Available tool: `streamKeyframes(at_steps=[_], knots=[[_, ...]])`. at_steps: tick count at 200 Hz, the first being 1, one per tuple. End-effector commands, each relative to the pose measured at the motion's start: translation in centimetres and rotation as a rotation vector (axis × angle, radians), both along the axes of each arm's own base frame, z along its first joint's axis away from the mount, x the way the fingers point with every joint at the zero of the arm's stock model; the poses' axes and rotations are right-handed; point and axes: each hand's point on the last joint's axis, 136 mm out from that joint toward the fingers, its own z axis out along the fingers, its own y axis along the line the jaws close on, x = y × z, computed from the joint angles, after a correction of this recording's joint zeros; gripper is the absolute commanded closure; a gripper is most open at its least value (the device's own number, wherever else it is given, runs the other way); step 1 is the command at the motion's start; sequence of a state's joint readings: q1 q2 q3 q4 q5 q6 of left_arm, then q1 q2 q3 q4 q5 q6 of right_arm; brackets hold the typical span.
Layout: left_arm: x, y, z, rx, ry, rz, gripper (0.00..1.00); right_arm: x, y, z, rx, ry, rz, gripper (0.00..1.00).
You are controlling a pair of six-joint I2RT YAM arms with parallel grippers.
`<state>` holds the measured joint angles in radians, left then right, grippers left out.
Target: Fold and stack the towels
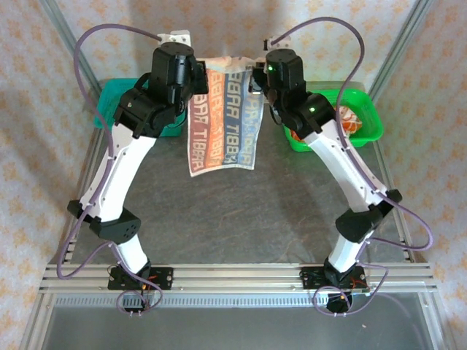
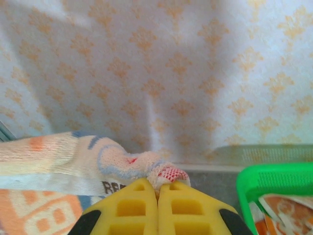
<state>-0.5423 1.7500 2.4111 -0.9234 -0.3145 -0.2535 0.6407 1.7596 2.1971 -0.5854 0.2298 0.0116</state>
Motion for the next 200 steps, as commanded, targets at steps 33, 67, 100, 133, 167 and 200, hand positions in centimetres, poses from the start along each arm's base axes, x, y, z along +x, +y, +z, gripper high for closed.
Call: streamKeyframes(at_steps=[33,67,100,133,167,200], knots=[[-3.0,1.8,3.1,-0.045,-0.072,-0.019,1.0,-0.6,1.1,1.6,0.017,0.009,0.09,1.0],[-5.6,2.4,2.8,-0.08,-0.062,-0.056,1.0,-2.8,0.2,2.0,0.051,0.008,0.111,1.0],[-8.7,2.5,2.8,-0.132,-0.052,-0.108,1.0,-6.1,-1.0,2.2,0.079,0.022,0.15,1.0],[-12.2,3.1,2.8,-0.182,-0.03,-0.137,1.0,-10.4,-1.8,2.8,0.11,0.004,0.189,1.0],[-14.3,3.0,1.6,-0.237,-0.001,-0.15,1.0,-13.2,-3.0,2.0,0.157,0.033,0.204,1.0],[-13.1,2.2,-0.5,-0.221,0.046,-0.131,1.0,-13.1,-3.8,0.4,0.151,0.08,0.152,1.0]])
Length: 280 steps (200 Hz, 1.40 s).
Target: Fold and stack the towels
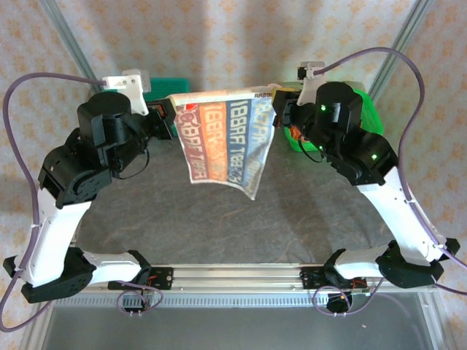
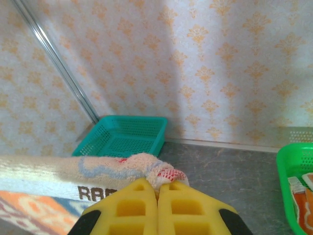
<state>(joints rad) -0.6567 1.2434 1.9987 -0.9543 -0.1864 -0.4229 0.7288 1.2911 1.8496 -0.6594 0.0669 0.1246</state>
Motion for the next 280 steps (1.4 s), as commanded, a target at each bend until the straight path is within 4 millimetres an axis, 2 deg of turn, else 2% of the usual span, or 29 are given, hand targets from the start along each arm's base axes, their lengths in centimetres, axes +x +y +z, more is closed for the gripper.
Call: streamKeyframes(at_steps=[1,16,37,65,96,112,131,134,146,172,189,207,220,223,225,230,261,280], knots=[[1.2,0.0,-2.1,0.015,0.058,0.051,1.0,0.9,-0.8,-2.4,-0.02,0.065,-0.07,1.0],[2.7,-0.8,-3.6,0.057,0.096,0.062,1.0,1.9,-0.7,-3.3,-0.036,0.089,-0.09,1.0],[5.5,-1.7,-5.8,0.109,0.149,0.078,1.0,4.5,-0.4,-5.5,-0.054,0.152,-0.105,1.0],[10.8,-2.5,-9.2,0.116,0.22,0.074,1.0,9.2,0.6,-8.7,-0.081,0.213,-0.11,1.0],[16.9,-3.2,-13.0,0.168,0.296,0.072,1.0,15.5,1.8,-12.6,-0.115,0.293,-0.113,1.0],[19.4,-3.5,-14.9,0.187,0.331,0.068,1.0,18.6,2.7,-15.4,-0.147,0.338,-0.114,1.0],[21.6,-3.4,-17.0,0.191,0.351,0.071,1.0,20.9,3.3,-17.9,-0.176,0.378,-0.115,1.0],[22.3,-3.7,-18.5,0.2,0.375,0.07,1.0,21.2,3.5,-18.4,-0.182,0.384,-0.116,1.0],[23.2,-3.9,-20.6,0.197,0.413,0.062,1.0,22.3,3.6,-19.9,-0.194,0.401,-0.123,1.0],[23.5,-4.2,-24.6,0.19,0.501,0.054,1.0,23.2,3.7,-23.5,-0.219,0.455,-0.129,1.0],[22.8,-4.3,-26.9,0.182,0.556,0.047,1.0,23.0,3.5,-26.1,-0.241,0.505,-0.13,1.0],[21.6,-4.1,-28.8,0.167,0.599,0.05,1.0,22.4,3.0,-28.1,-0.248,0.548,-0.134,1.0],[20.7,-3.9,-29.8,0.149,0.62,0.053,1.0,21.7,2.6,-29.0,-0.249,0.567,-0.134,1.0],[20.4,-3.8,-30.6,0.148,0.637,0.055,1.0,21.4,2.5,-29.3,-0.249,0.573,-0.134,1.0],[20.1,-3.8,-29.9,0.138,0.623,0.054,1.0,21.2,2.4,-29.6,-0.251,0.578,-0.134,1.0],[19.6,-3.7,-30.0,0.128,0.624,0.056,1.0,20.8,2.3,-29.8,-0.248,0.584,-0.132,1.0],[16.8,-3.5,-33.2,0.042,0.696,0.072,1.0,17.8,1.3,-32.0,-0.235,0.633,-0.121,1.0],[15.2,-3.5,-34.5,-0.004,0.721,0.075,1.0,15.9,0.5,-33.2,-0.24,0.663,-0.124,1.0]])
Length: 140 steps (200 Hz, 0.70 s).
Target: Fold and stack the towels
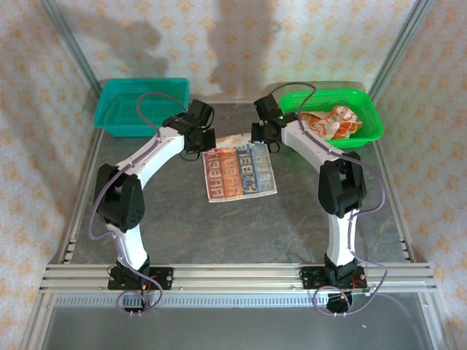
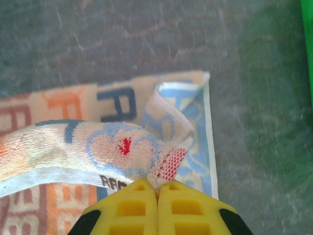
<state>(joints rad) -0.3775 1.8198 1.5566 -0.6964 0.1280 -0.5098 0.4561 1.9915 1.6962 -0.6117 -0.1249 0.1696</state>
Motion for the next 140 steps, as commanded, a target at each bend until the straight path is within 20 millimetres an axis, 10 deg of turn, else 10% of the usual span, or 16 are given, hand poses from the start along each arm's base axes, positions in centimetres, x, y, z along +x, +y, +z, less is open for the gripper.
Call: streamKeyframes(at_steps=[1,140], knots=[[-0.6,-0.6,1.4,-0.121,-0.056,0.056,1.0,-1.1,-0.5,3.6,0.071,-0.085,-0.021,1.0],[-9.9,-2.1,-5.2,-0.125,0.105,0.054,1.0,-11.2,-4.1,-3.0,0.092,0.099,-0.056,0.96]])
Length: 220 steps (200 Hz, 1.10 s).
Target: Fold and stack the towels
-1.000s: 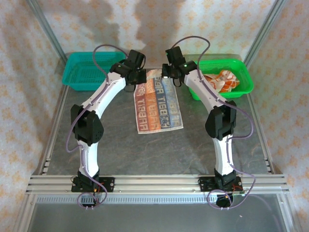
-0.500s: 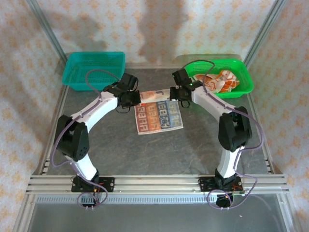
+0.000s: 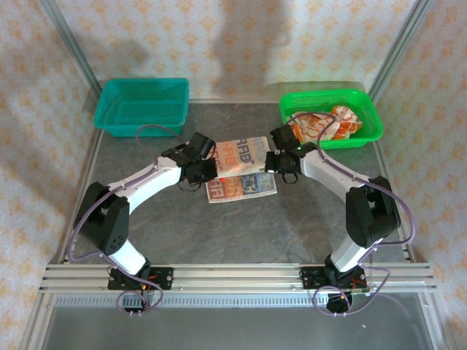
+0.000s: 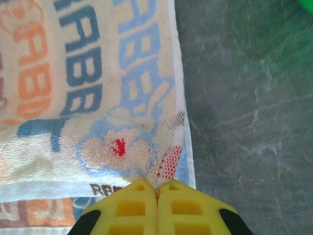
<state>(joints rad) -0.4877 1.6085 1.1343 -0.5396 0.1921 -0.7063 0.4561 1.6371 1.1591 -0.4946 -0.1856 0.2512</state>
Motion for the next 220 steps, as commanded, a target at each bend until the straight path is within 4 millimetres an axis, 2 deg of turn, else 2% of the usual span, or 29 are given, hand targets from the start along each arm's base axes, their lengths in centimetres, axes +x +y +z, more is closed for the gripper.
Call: streamKeyframes(at_steps=[1,52,132,198,220], knots=[[-0.9,0.1,-0.1,-0.008,-0.002,0.023,1.0,-0.9,-0.2,0.1,0.033,0.002,-0.021,0.97],[-3.1,-0.1,-1.1,-0.004,0.034,0.01,1.0,-3.4,-0.7,-1.4,0.042,0.068,-0.025,0.96],[-5.1,-0.2,-0.8,-0.016,0.045,-0.002,1.0,-6.5,-0.3,-2.3,0.038,0.123,-0.011,0.92],[-6.6,-1.2,-5.8,-0.016,0.139,-0.017,1.0,-7.7,0.4,-6.4,0.002,0.197,0.001,0.94],[-6.8,-1.2,-6.3,-0.006,0.156,-0.022,1.0,-7.9,0.4,-6.8,-0.009,0.215,0.0,0.95]])
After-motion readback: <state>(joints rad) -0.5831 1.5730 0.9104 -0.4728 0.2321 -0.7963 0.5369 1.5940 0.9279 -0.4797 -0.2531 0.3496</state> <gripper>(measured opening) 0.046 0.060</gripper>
